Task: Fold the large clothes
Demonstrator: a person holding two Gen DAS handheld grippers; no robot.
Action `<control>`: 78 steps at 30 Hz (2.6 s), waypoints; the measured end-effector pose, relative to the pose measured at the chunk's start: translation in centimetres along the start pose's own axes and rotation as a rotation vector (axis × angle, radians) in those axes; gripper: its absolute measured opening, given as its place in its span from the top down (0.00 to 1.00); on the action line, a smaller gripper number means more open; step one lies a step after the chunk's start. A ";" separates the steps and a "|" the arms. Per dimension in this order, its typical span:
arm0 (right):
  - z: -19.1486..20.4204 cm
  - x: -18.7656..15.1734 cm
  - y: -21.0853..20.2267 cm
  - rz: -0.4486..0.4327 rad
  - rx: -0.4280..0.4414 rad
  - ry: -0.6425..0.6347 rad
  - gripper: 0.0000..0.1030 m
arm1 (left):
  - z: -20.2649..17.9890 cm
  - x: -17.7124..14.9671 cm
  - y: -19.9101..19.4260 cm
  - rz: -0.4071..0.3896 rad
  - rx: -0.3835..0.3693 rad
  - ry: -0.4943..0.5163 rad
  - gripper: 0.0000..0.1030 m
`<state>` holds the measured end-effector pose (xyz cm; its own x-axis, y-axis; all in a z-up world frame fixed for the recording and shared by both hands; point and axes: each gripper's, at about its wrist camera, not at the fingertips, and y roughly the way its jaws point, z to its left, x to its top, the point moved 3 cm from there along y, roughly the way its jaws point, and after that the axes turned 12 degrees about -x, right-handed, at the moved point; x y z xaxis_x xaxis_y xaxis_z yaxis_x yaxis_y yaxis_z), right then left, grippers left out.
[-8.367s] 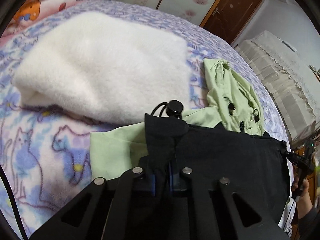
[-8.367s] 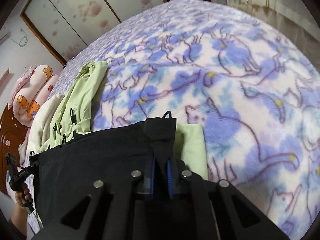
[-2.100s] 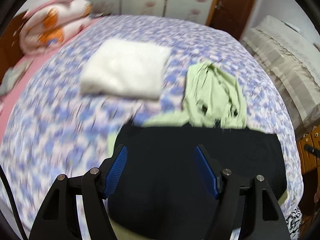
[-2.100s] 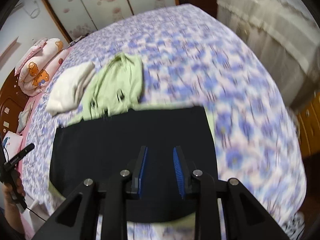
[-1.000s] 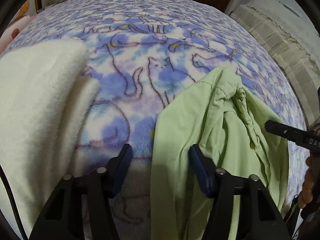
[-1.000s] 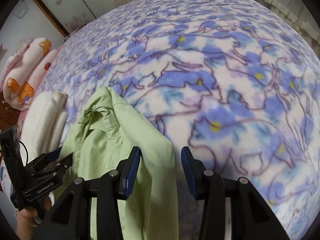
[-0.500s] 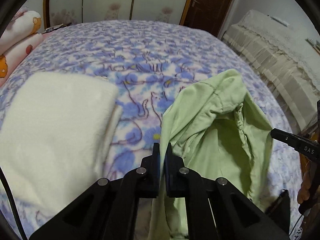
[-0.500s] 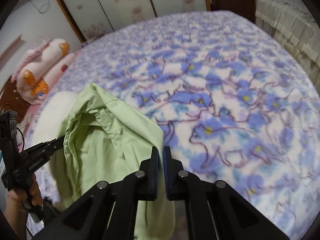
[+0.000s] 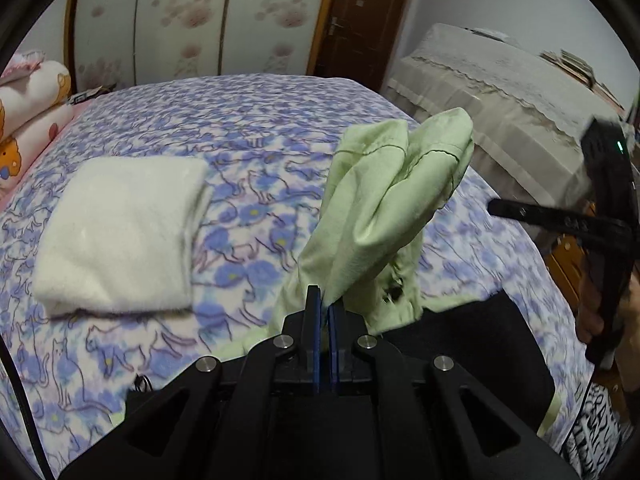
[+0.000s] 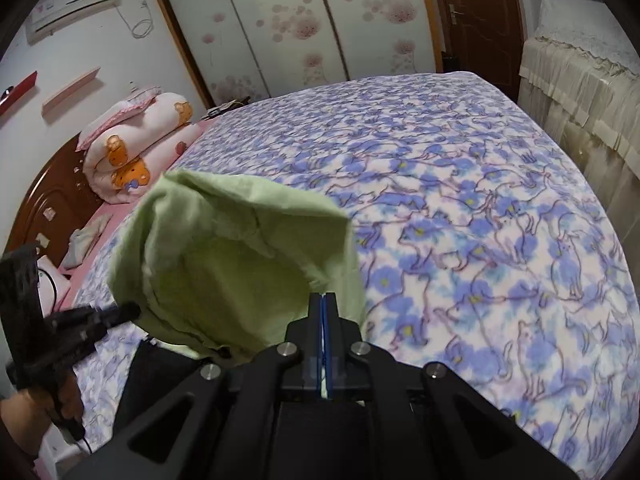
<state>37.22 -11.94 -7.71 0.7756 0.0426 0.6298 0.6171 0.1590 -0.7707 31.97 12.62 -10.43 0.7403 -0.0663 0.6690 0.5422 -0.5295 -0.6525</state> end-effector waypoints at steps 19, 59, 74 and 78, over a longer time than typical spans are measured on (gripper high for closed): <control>-2.7 -20.2 -1.0 0.367 -0.012 0.109 0.93 | 2.5 -19.2 -2.2 0.204 -0.008 -0.295 0.72; 0.5 -25.6 0.5 0.358 0.032 0.273 0.91 | -2.5 -22.2 1.7 0.125 -0.155 -0.518 0.85; 4.5 -20.9 -4.4 0.108 -0.062 0.162 0.82 | -4.9 -16.7 -3.4 -0.049 0.028 -0.339 0.59; 7.0 -20.4 -2.0 0.103 -0.035 0.117 0.82 | -5.5 -15.4 0.8 -0.018 -0.002 -0.318 0.68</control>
<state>19.23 -6.21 -18.35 0.8438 -0.0582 0.5334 0.5363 0.1247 -0.8348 18.81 8.54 -19.23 0.8179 0.2106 0.5354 0.5558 -0.5294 -0.6409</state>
